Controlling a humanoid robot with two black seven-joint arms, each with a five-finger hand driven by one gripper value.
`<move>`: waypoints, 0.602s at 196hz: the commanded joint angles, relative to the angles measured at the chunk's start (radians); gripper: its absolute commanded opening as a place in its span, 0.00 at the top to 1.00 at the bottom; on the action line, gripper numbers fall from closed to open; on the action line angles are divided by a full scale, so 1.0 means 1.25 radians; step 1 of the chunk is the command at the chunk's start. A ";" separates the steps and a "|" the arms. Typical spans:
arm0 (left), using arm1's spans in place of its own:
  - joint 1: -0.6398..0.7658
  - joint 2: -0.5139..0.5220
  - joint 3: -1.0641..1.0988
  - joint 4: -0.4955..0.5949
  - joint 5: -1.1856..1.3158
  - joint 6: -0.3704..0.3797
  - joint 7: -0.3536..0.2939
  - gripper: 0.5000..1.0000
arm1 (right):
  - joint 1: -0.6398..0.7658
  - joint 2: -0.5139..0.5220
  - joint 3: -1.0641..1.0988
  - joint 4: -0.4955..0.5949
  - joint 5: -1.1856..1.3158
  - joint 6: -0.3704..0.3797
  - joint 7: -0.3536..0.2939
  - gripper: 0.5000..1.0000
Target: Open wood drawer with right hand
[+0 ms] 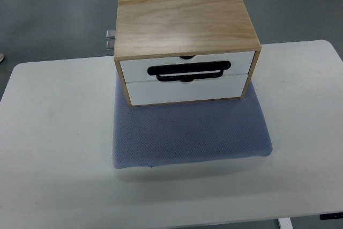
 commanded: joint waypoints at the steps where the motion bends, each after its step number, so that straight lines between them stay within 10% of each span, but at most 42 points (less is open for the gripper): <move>1: 0.000 0.000 0.000 0.000 0.000 0.000 0.000 0.00 | 0.040 0.023 -0.015 0.061 -0.057 0.032 -0.002 0.11; 118: 0.000 0.000 0.000 0.000 0.000 0.000 0.000 0.00 | 0.097 0.051 -0.003 0.262 -0.109 0.085 -0.001 0.11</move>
